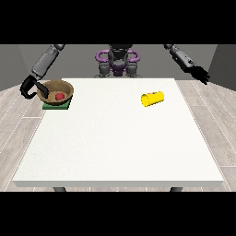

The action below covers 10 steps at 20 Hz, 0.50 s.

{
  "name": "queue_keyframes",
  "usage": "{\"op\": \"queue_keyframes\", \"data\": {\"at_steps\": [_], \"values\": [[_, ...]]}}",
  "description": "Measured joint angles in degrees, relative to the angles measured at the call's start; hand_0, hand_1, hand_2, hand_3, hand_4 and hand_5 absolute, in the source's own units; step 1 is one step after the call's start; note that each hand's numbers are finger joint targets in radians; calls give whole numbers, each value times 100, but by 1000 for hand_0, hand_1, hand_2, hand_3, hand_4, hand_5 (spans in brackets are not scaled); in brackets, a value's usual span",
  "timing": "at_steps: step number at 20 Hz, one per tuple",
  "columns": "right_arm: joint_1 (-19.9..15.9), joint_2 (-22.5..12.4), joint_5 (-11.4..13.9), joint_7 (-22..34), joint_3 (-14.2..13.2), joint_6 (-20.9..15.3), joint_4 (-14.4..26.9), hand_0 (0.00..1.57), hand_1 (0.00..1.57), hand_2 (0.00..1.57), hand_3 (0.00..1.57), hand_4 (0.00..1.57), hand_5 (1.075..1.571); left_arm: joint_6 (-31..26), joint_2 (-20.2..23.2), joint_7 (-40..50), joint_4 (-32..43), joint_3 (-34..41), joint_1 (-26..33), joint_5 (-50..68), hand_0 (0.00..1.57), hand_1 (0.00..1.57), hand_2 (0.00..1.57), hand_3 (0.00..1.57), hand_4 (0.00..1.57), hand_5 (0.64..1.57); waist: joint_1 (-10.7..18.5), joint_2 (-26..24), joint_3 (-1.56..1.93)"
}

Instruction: Pick the cup and pour the ball into the bowl, then pick the bowl and place it on the pad

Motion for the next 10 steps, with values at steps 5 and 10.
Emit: {"op": "queue_keyframes", "data": {"at_steps": [5,10], "values": [[-351,-449,-310,124,-404,277,337,0,0,503,0,0,1264,-90,70,154,-381,78,163,175,0,0,0,0,872,1175,1,80,6],[-466,-670,-452,177,-554,571,495,0,0,423,0,0,1306,-140,44,349,-579,103,345,302,0,0,0,0,883,1213,-76,-59,5]]}}
